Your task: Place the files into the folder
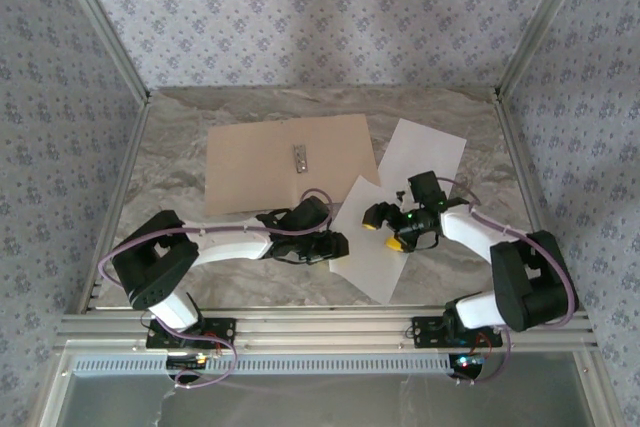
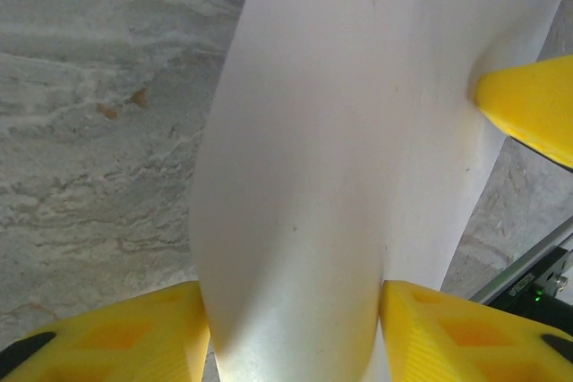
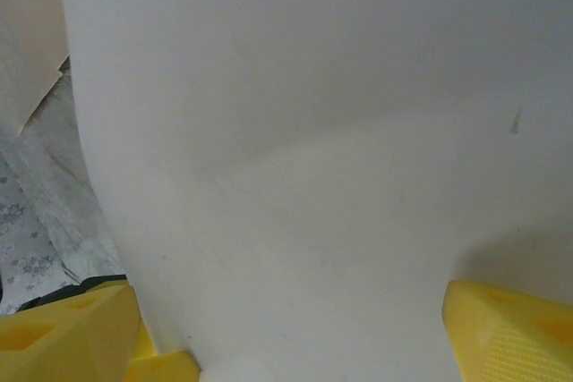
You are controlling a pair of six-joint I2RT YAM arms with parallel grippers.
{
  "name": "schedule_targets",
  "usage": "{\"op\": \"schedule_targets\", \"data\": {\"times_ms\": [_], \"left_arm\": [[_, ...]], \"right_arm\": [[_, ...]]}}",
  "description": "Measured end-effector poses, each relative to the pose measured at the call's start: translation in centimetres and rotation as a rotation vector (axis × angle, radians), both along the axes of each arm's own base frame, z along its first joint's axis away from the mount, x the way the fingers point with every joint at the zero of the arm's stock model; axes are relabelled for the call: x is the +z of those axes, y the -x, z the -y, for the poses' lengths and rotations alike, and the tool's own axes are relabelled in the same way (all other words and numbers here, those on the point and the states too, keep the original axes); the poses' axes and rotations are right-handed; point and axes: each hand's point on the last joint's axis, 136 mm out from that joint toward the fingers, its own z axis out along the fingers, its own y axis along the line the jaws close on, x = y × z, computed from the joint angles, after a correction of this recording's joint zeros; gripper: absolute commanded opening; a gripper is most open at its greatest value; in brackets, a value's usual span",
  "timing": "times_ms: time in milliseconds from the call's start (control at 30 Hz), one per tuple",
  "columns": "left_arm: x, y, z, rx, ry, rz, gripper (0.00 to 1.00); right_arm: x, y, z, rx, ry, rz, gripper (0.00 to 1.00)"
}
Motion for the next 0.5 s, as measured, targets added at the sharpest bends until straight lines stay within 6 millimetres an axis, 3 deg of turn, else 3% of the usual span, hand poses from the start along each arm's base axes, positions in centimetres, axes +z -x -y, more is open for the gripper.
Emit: {"op": "schedule_targets", "data": {"times_ms": [500], "left_arm": [[1.1,-0.6,1.2,0.024,0.070,0.007,0.36]], "right_arm": [[6.8,-1.8,2.5,-0.108,-0.154,0.172,0.95]]}}
